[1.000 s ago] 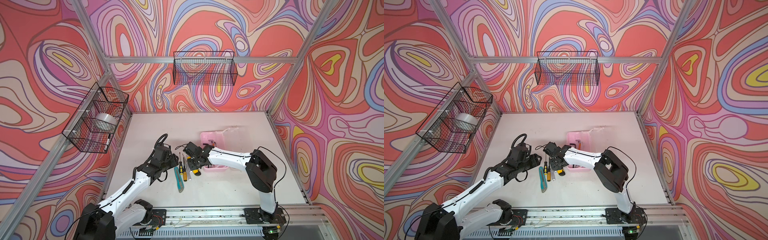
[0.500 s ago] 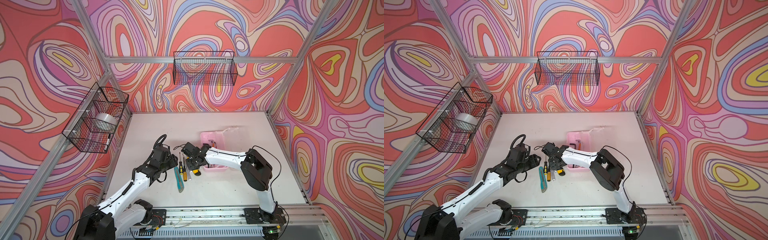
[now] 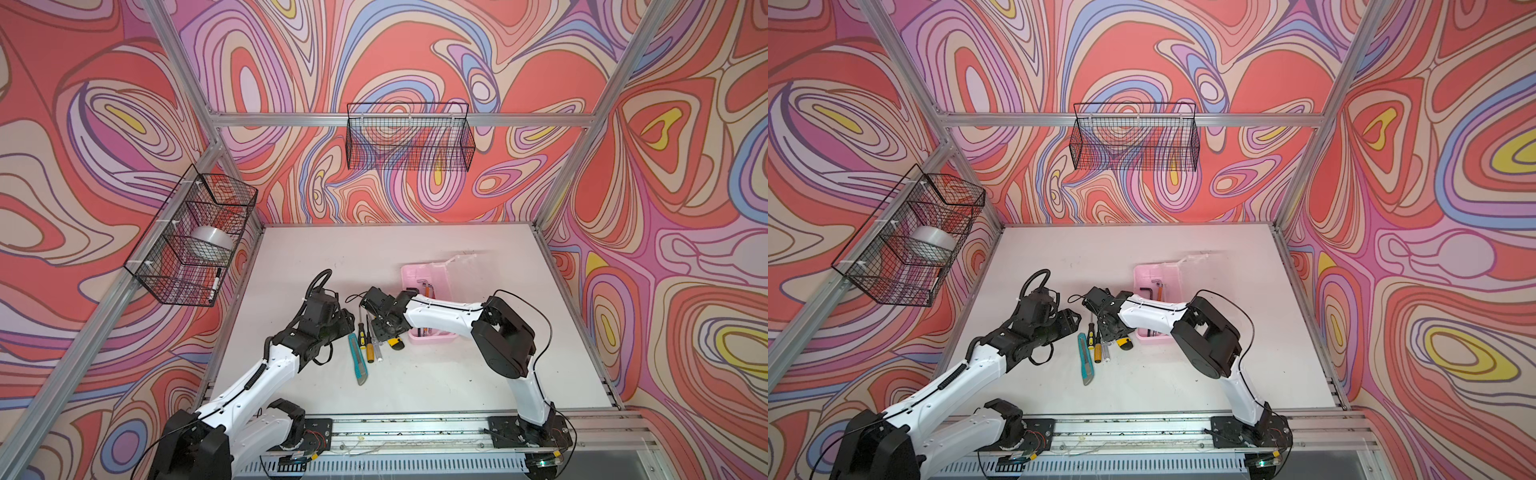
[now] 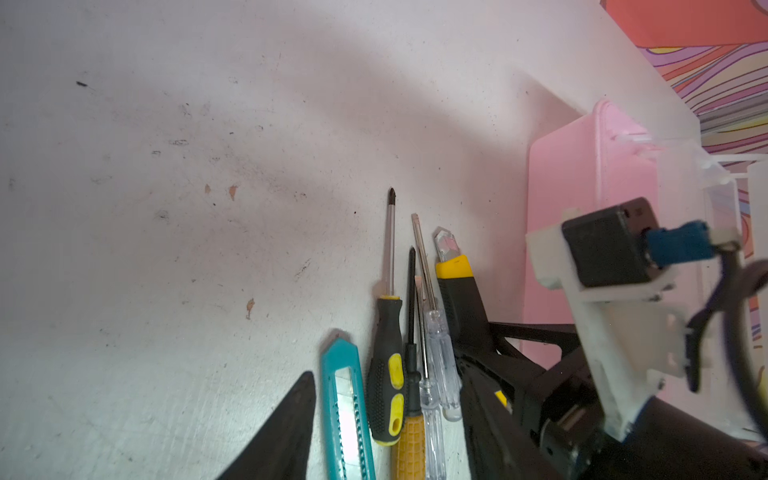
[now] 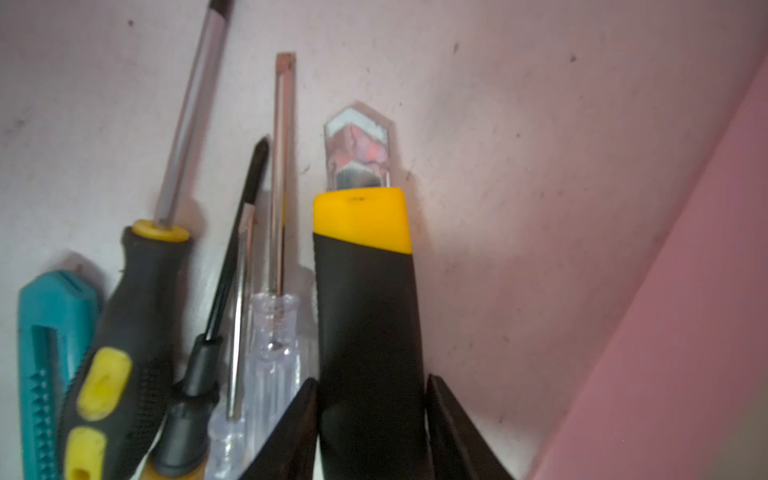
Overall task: Pack the tool kit
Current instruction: 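Close the right gripper on the yellow-black utility knife's handle, then lift the utility knife and carry it over the pink box with the right gripper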
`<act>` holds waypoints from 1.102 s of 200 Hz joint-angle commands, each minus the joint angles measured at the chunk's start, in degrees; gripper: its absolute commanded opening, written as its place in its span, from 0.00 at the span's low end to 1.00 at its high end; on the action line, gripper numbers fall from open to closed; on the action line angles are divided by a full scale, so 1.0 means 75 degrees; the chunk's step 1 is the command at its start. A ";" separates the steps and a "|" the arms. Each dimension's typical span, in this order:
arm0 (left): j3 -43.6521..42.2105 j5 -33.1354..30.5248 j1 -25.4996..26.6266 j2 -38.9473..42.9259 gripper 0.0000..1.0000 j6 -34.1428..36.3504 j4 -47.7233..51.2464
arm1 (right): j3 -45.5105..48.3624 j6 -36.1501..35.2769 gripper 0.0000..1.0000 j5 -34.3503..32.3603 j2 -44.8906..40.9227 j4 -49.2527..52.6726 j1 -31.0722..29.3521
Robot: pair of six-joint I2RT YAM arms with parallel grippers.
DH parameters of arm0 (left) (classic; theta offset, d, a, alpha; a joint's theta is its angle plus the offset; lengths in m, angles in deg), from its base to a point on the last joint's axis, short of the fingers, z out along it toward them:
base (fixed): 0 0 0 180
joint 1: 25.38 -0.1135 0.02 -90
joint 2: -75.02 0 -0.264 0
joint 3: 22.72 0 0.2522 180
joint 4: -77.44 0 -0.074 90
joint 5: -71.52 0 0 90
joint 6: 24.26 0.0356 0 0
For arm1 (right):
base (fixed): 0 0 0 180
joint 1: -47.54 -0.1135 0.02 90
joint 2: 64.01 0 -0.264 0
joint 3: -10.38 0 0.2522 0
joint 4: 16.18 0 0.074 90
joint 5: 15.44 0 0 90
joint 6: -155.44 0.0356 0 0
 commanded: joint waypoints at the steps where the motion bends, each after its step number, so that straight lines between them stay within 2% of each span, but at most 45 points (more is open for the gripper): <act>1: -0.0118 0.0067 -0.0085 -0.0046 0.57 -0.0034 -0.0168 | -0.0175 0.0038 0.44 -0.0165 0.0177 0.0279 0.0038; 64: -0.0192 0.0236 -0.0185 -0.0194 0.56 -0.0042 -0.0353 | -0.0340 0.0024 0.43 -0.0104 0.0307 0.0373 0.0046; 86: -0.0197 0.0272 -0.0189 -0.0203 0.56 -0.0059 -0.0378 | -0.0316 0.0024 0.38 -0.0127 0.0232 0.0387 0.0047; 111: -0.0195 0.0281 -0.0205 -0.0164 0.56 -0.0055 -0.0366 | -0.0293 0.0036 0.37 -0.0161 0.0159 0.0394 0.0038; 220: -0.0054 0.0174 -0.0198 0.0034 0.54 -0.0007 -0.0194 | 0.0132 0.0279 0.34 0.0477 -0.1196 0.0376 -0.0355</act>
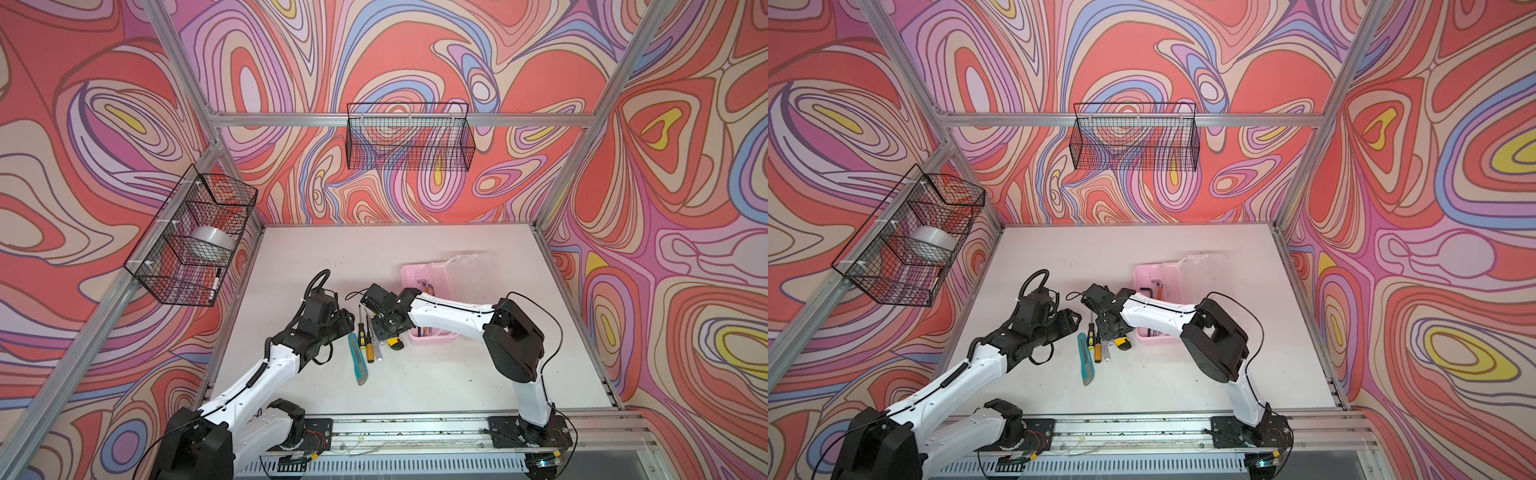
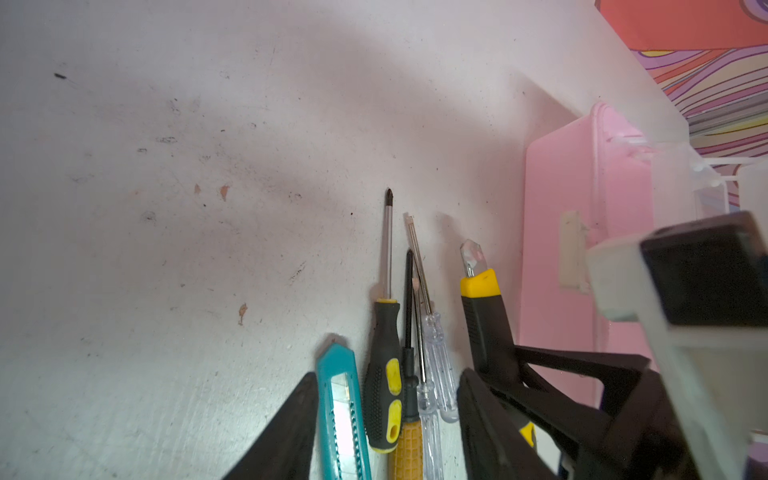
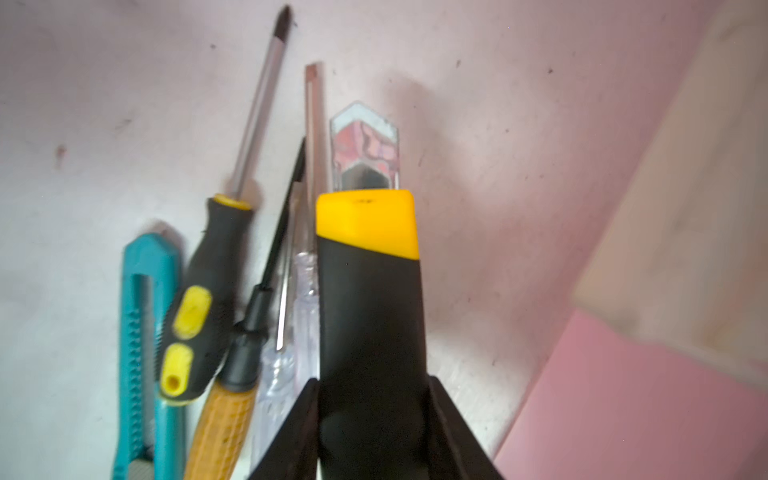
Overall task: Pack the tool kit
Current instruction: 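Lift the utility knife and carry it over the pink box with the right gripper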
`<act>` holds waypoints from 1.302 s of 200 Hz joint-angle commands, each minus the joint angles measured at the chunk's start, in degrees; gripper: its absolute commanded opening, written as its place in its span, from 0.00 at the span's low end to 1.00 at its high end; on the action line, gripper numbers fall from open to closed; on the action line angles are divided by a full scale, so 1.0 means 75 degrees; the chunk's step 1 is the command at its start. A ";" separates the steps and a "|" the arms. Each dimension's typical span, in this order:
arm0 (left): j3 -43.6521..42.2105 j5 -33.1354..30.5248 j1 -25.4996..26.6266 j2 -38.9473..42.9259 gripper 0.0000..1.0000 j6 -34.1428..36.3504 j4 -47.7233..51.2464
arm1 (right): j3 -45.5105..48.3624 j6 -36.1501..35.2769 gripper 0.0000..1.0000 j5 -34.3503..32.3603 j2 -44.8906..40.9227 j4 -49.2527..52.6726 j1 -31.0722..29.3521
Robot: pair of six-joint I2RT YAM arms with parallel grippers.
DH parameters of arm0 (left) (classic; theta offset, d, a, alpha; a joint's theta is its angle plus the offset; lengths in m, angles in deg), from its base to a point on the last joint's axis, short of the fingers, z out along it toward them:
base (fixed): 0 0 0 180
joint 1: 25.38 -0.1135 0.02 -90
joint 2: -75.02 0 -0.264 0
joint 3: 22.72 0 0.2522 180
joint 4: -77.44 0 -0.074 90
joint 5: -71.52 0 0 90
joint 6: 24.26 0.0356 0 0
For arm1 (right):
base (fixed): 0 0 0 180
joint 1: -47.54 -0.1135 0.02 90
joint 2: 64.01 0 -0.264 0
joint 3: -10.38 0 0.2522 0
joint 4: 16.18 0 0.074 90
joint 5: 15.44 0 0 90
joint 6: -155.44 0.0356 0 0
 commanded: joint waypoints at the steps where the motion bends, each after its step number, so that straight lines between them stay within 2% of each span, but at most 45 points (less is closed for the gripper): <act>1: 0.0071 -0.0071 -0.0054 0.0112 0.54 -0.0001 0.0085 | 0.0160 0.0166 0.34 0.0245 -0.0570 0.0043 -0.0201; 37: 0.0246 -0.0381 -0.0147 0.0326 0.54 0.0164 0.0314 | 0.0308 0.0300 0.34 0.0293 -0.1186 0.0219 -0.0328; 95: 0.0571 -0.0499 -0.0519 0.0538 0.54 0.0506 0.0660 | 0.0109 -0.0013 0.33 -0.1144 -0.2295 0.1146 -0.0145; 136: 0.0630 -0.0306 -0.0514 0.0264 0.53 0.0452 0.0462 | 0.0595 -0.0467 0.32 -0.1549 -0.2963 0.1305 0.1110; 154: 0.0573 -0.0285 -0.0515 0.0216 0.53 0.0410 0.0426 | 0.0858 -0.0675 0.32 -0.1458 -0.3160 0.1152 0.1772; 206: 0.0624 -0.0303 -0.0515 -0.0012 0.52 0.0467 0.0127 | 0.1399 -0.1080 0.31 -0.1312 -0.2683 0.0521 0.2964; 260: 0.0699 -0.0216 -0.0520 -0.0192 0.52 0.0515 0.0099 | 0.1383 -0.1017 0.36 -0.1277 -0.2050 0.0229 0.3137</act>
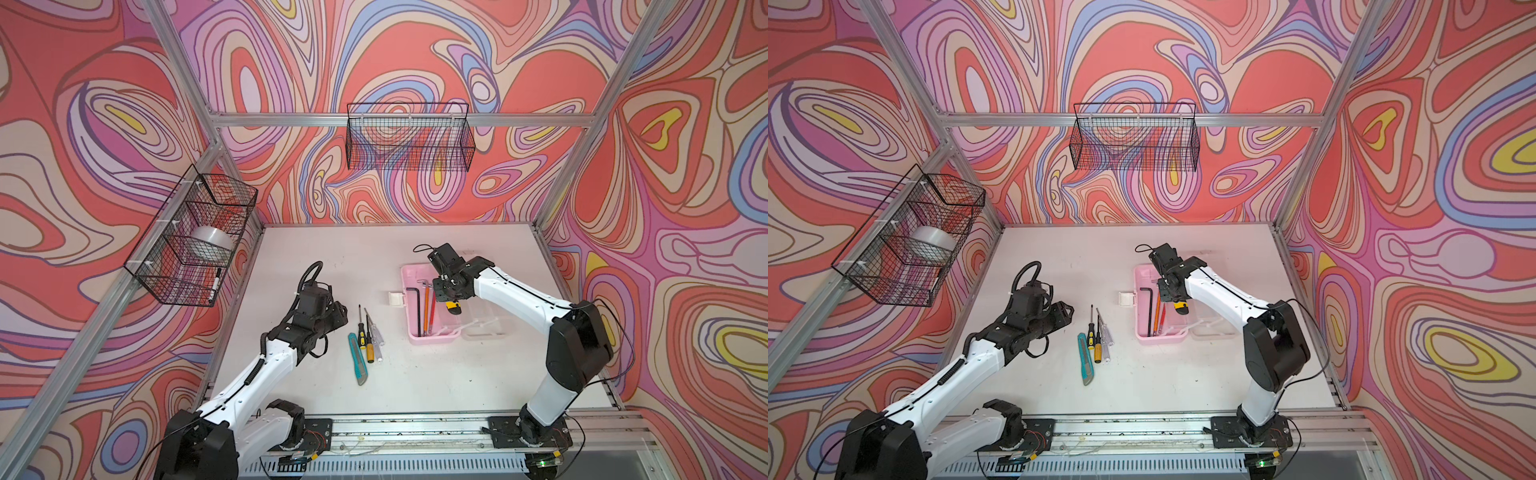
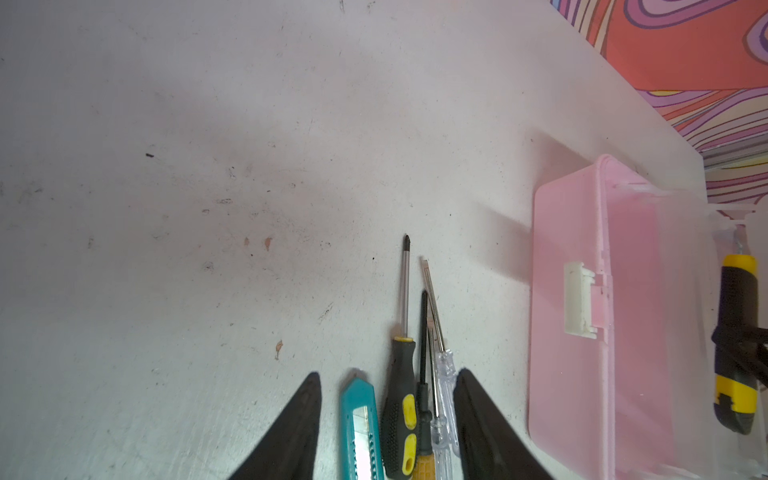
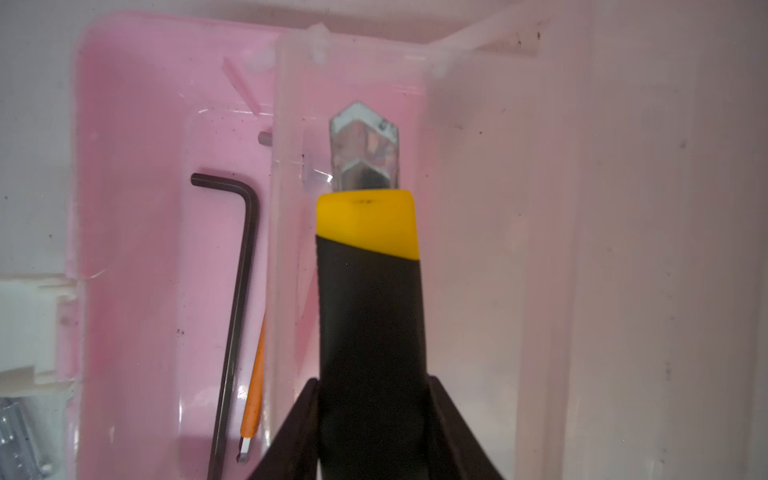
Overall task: Pack the tool kit
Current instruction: 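Lift the utility knife and carry it over the pink box with the right gripper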
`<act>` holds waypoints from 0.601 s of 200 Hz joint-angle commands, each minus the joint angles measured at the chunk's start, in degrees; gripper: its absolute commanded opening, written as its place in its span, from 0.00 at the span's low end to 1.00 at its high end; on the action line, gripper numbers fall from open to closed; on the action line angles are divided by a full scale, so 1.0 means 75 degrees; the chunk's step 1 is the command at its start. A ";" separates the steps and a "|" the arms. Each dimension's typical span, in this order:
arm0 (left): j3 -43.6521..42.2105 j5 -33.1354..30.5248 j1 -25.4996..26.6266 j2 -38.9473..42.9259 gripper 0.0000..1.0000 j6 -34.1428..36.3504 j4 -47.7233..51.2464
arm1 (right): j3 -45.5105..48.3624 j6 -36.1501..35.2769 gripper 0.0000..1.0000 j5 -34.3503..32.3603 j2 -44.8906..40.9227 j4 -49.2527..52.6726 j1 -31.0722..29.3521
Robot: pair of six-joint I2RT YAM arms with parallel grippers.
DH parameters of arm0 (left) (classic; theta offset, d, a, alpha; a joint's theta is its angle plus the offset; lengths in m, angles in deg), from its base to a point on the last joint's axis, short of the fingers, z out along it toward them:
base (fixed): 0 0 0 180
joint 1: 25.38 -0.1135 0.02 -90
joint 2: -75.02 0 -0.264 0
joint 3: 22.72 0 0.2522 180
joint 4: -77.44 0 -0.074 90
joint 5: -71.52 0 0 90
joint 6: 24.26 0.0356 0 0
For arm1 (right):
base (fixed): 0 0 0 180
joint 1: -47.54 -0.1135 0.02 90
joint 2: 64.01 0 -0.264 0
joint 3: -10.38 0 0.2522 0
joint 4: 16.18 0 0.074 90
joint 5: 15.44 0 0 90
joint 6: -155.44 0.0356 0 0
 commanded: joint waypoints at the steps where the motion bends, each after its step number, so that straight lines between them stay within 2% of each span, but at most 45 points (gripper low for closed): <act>1: 0.0242 0.0064 -0.0032 -0.0089 0.52 0.0110 -0.0155 | 0.0019 -0.0022 0.36 -0.0015 0.0200 -0.0294 0.0035; 27: 0.0241 0.0112 -0.0027 -0.0132 0.52 0.0090 -0.0141 | 0.0028 0.0021 0.40 -0.0009 0.0448 -0.0318 0.0039; 63: 0.0234 0.0096 -0.0031 -0.0009 0.52 0.0100 -0.0088 | -0.0176 0.0075 0.61 0.0090 0.0297 -0.0139 0.0040; 120: 0.0291 0.0077 -0.0029 -0.0034 0.53 0.0154 -0.0098 | -0.1176 0.0084 0.58 0.0682 -0.0883 0.0403 -0.0136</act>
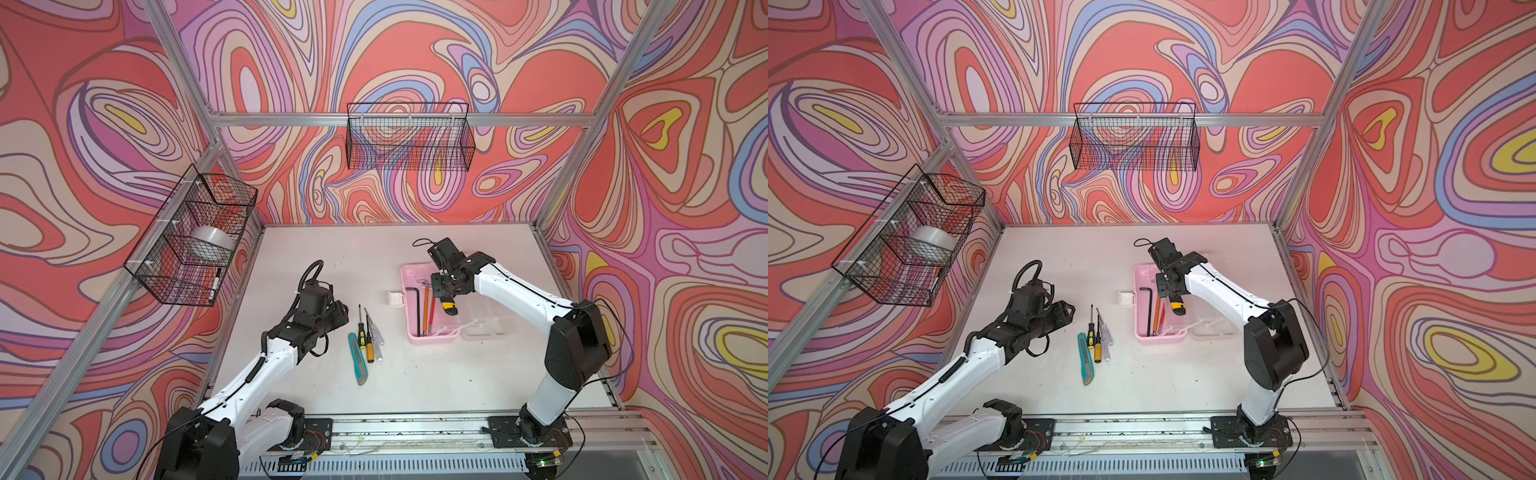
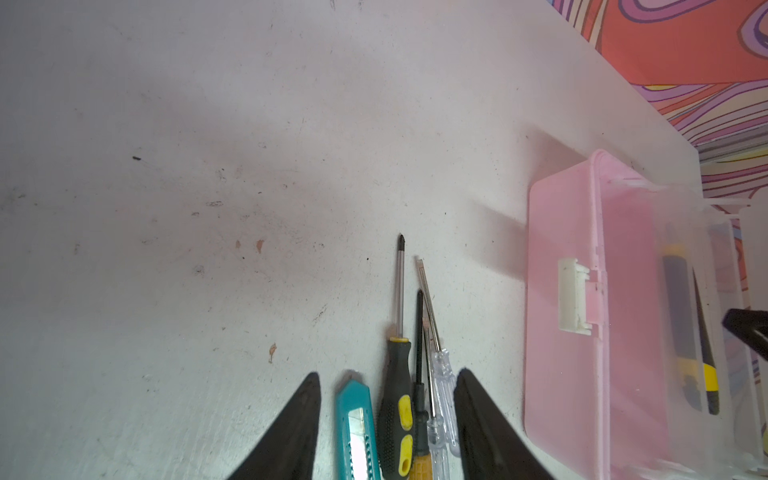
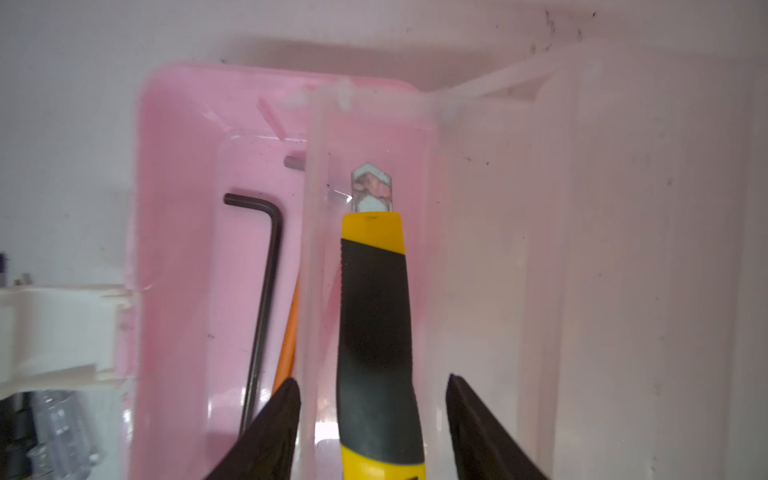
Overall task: Pack the tool kit
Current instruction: 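Lift the utility knife and carry it over the pink box with the right gripper, then open the right gripper to drop the yellow-black utility knife in the box, then move the right gripper back down to the teal utility knife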
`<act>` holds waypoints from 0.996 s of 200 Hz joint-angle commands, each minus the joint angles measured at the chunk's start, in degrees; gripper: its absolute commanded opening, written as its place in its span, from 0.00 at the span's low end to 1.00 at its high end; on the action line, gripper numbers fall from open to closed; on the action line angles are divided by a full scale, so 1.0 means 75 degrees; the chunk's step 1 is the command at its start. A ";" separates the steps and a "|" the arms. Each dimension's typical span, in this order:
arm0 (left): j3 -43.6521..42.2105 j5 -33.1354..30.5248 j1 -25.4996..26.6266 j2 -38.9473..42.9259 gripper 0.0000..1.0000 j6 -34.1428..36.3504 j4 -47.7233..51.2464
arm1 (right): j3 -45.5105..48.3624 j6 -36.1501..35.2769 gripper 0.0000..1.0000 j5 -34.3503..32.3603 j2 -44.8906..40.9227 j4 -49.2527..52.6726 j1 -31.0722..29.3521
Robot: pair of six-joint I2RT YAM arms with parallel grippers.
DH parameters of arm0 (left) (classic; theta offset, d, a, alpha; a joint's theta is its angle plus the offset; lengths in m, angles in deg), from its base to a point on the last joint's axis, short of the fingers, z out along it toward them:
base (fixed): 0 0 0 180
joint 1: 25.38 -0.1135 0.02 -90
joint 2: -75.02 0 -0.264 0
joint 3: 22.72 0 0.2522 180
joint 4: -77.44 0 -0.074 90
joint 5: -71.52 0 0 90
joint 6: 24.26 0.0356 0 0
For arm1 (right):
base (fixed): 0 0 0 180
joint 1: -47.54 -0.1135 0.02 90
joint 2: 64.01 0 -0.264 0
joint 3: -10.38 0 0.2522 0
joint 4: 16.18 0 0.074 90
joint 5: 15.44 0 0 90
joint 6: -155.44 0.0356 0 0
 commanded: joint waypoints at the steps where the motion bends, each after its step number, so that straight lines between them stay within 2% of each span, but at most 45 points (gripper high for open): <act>1: 0.0222 -0.0023 -0.0031 0.0040 0.53 0.0075 -0.0044 | -0.0628 0.0059 0.58 0.0376 -0.0733 0.0179 -0.0184; 38: 0.0076 0.0057 -0.0027 0.0115 0.53 -0.0072 -0.0094 | -0.1243 0.0343 0.57 -0.0023 -0.0823 0.0283 -0.1268; 63: -0.0126 0.0127 -0.0116 0.0303 0.54 -0.0168 -0.0054 | -0.1281 0.0771 0.54 0.0014 -0.0676 -0.0078 -0.2159; 104: -0.0641 0.1184 -0.1242 0.0770 0.54 -0.0273 0.0120 | -0.1414 0.1306 0.55 0.0423 0.0144 -0.0524 -0.3393; 124: -0.0991 0.1148 -0.1563 0.1208 0.54 -0.0287 0.0516 | -0.1419 0.1468 0.54 0.0847 0.0687 -0.0784 -0.3728; 152: -0.1324 0.0928 -0.1667 0.1826 0.54 -0.0349 0.0721 | -0.1358 0.1558 0.54 0.1269 0.1284 -0.1038 -0.4033; 199: -0.2113 0.0709 -0.1778 0.2666 0.55 -0.0609 0.0594 | -0.1092 0.1762 0.45 0.1947 0.1956 -0.1625 -0.4294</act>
